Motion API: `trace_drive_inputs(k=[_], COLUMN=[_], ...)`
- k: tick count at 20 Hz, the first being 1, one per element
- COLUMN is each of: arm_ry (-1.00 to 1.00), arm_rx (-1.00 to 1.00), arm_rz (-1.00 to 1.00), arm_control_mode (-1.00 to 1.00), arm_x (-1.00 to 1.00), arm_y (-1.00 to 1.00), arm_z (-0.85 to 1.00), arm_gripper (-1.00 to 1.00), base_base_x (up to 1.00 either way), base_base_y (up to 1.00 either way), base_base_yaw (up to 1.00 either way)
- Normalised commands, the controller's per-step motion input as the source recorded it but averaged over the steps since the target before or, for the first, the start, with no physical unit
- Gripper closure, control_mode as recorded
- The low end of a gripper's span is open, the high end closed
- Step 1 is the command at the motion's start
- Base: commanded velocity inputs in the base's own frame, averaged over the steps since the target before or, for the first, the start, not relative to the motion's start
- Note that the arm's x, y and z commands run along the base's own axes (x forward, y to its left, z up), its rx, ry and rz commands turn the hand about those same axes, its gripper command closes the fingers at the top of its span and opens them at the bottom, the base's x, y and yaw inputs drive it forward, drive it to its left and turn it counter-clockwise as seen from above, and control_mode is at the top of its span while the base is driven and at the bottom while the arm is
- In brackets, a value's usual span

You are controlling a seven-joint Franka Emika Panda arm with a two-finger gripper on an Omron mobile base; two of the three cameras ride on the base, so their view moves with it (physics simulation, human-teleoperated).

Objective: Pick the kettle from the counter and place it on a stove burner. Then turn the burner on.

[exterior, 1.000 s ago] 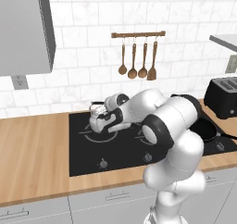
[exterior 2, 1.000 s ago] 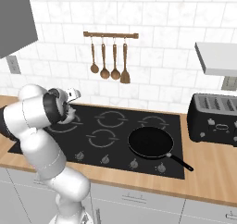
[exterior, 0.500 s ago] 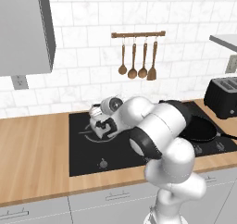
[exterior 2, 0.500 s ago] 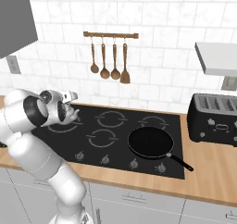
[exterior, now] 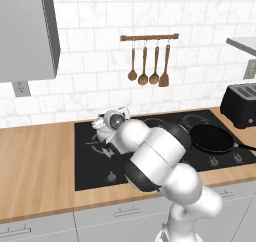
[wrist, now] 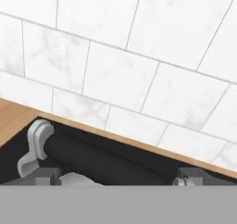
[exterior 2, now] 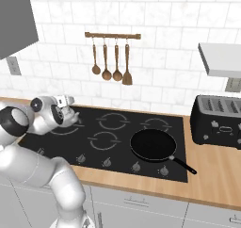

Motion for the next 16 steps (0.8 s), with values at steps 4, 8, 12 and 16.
trace_drive_inputs(k=[4,8,12,16], arm_ry=[0.0,0.0,0.0,0.0], arm_rx=[0.0,0.0,0.0,0.0], arm_rz=[-0.03,0.0,0.0,0.0], arm_control_mode=[-1.0,-1.0,-1.0,-1.0], arm_x=[0.0,0.0,0.0,0.0], arm_y=[0.0,0.0,0.0,0.0], arm_z=[0.66,0.64,0.19,0.0], arm_gripper=[-1.0,-1.0,-1.0,-1.0], base_base_x=[0.0,0.0,0.0,0.0], base_base_y=[0.0,0.0,0.0,0.0], base_base_yaw=[0.0,0.0,0.0,0.0])
